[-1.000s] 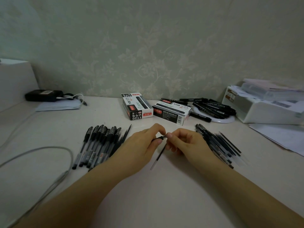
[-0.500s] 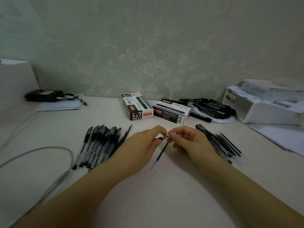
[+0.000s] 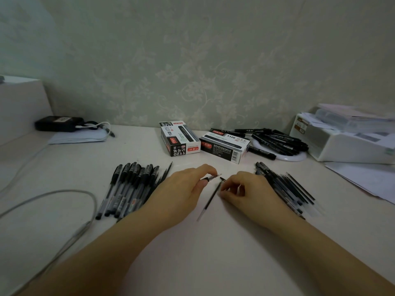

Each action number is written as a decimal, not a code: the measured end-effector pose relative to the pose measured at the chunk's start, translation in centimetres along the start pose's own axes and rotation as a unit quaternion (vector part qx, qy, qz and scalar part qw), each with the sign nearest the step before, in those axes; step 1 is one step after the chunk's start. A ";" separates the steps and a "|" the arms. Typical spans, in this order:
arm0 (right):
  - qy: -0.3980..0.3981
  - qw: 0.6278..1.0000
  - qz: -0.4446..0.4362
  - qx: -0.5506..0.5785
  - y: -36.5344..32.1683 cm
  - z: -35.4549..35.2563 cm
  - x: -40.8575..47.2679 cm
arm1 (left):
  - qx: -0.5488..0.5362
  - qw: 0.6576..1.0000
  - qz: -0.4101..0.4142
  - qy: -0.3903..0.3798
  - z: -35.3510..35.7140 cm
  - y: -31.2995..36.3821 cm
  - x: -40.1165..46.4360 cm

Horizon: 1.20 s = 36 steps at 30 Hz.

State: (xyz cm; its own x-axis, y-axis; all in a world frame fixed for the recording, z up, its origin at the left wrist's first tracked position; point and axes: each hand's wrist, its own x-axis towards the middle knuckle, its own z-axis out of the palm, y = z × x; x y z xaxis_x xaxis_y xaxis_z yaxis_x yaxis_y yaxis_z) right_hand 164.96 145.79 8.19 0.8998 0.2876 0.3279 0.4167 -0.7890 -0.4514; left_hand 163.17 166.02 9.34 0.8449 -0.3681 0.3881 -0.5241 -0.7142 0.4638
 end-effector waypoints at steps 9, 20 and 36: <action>-0.001 1.000 0.002 0.002 0.0 0.1 0.0 | -0.006 1.000 0.006 0.008 0.2 -0.2 0.0; -0.031 0.865 0.148 0.478 -2.6 -0.1 -0.2 | -0.088 0.995 0.032 0.039 0.5 0.6 0.1; 0.186 0.766 0.221 0.575 -0.4 -2.0 1.2 | -0.027 0.999 0.015 0.028 0.8 -0.2 0.1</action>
State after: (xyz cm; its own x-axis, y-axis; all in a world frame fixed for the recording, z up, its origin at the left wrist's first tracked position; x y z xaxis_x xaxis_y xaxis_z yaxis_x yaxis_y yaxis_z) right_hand 165.57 145.38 10.44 0.9759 -0.2123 0.0498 0.1128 0.2963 -0.9484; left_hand 163.47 165.67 8.65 0.8227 -0.3537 0.4450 -0.5550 -0.6693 0.4941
